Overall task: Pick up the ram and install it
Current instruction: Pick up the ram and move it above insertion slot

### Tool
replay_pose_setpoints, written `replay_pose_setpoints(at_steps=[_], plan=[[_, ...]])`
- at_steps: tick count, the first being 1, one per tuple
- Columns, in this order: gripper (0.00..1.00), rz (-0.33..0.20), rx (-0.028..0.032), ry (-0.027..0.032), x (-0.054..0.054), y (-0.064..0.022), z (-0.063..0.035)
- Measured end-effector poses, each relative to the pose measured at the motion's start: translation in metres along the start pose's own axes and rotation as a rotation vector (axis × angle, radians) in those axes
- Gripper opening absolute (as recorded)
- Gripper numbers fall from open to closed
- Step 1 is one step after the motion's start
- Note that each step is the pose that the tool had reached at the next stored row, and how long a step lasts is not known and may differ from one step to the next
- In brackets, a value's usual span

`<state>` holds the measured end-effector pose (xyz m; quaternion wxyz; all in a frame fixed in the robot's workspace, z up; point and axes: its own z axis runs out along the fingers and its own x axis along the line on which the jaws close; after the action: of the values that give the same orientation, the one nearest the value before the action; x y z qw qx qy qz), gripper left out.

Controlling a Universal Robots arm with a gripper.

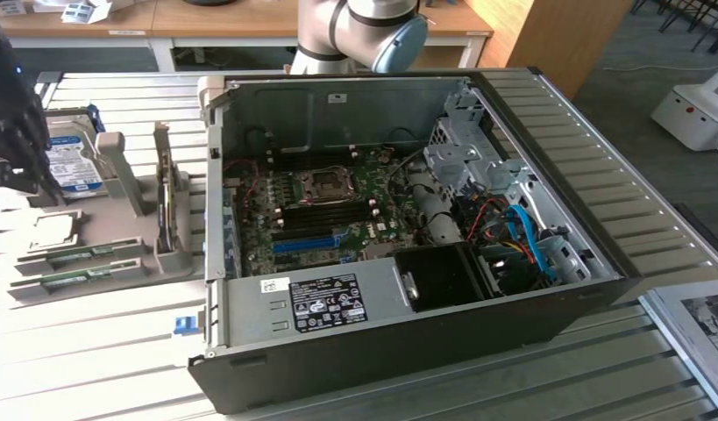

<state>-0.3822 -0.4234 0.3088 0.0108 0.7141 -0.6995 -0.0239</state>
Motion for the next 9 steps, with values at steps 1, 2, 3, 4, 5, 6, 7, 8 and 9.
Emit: replay_pose_setpoints(at_steps=[1,2,3,4,5,6,7,8,9], plan=[[0.24,0.0,0.0,0.0001,0.0,-0.0003,0.0076],[0.24,0.0,-0.0001,0.0001,0.001,-0.0006,0.0121],[0.24,0.0,0.0,0.0001,0.001,-0.0007,0.014],[0.24,0.0,0.0,0.0001,0.001,-0.0007,0.0157],[0.24,0.0,0.0,0.0001,0.001,-0.0008,0.0175],[0.24,0.0,-0.0001,0.0001,0.001,-0.0009,0.0193],[0.24,0.0,-0.0001,0.0001,0.001,-0.001,0.0213],[0.24,0.0,0.0001,0.0,0.001,-0.0011,0.0231],[0.24,0.0,0.0,0.0,0.001,-0.0012,0.0249]])
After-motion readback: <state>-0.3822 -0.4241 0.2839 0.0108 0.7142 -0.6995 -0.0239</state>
